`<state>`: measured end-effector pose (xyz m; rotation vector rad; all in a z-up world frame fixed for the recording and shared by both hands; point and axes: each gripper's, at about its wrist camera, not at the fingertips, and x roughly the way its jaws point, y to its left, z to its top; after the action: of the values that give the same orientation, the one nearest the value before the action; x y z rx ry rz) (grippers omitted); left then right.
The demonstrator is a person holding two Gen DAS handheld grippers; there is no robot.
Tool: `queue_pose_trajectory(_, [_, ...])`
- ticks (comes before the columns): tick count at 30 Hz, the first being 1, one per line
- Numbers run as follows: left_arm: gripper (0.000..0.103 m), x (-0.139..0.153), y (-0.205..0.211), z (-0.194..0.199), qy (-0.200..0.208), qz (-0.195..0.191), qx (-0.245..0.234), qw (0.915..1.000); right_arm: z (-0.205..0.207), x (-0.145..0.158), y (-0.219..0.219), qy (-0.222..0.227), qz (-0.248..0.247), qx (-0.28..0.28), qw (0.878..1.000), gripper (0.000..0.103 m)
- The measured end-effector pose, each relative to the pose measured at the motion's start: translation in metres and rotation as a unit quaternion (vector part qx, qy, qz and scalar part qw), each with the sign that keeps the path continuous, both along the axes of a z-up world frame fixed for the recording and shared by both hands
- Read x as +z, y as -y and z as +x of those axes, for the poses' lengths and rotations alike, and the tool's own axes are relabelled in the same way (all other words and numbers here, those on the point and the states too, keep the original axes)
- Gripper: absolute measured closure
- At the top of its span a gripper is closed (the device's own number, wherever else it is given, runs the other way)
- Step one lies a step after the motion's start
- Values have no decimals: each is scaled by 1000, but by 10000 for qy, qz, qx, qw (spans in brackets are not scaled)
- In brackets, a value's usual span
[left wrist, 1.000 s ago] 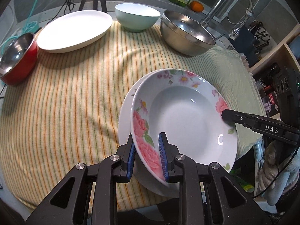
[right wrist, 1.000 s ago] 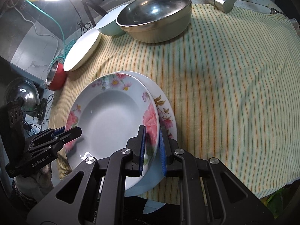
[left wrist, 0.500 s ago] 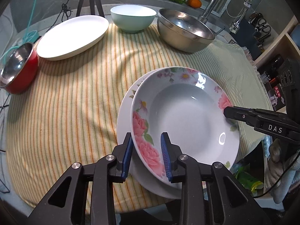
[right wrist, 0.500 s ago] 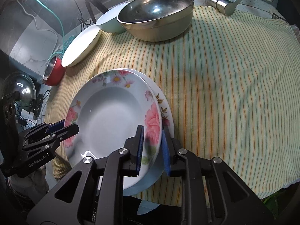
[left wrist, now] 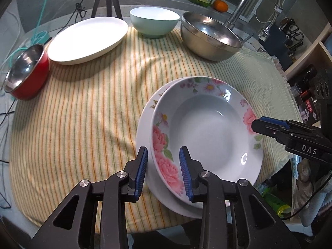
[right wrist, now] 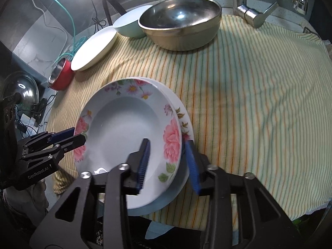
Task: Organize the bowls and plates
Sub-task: 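Open the left tool and withdraw from the stacked plates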
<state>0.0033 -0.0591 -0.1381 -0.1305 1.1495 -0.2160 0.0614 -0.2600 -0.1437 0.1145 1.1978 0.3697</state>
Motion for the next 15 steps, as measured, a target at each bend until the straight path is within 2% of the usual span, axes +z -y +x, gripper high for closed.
queue_pose_trajectory(1, [73,1,-2,0,4,-14,58,10000,0,4,1,81,-4,-29,10000,47])
queue_pose_trajectory(2, [73,3,-5,0,14,-46,128,9999,1,7,3,145,5,-53,9999,44])
queue_pose_trajectory(4, [67,6,-11,0,40,-139,280,9995,3,14,7,255,83,-114,9996,33])
queue_pose_trajectory(7, [63,12,-20,-1,134,-189,518,9984,5,24,11,401,287,-166,9986,30])
queue_pose_trajectory(10, [55,21,-32,-1,247,-234,763,9965,6,31,12,514,481,-49,9975,27])
queue_pose_trajectory(13, [54,34,-42,-2,406,-185,954,9944,5,36,13,624,698,95,9956,20])
queue_pose_trajectory(15, [54,42,-48,-1,513,-149,1077,9927,3,42,12,751,824,217,9935,19])
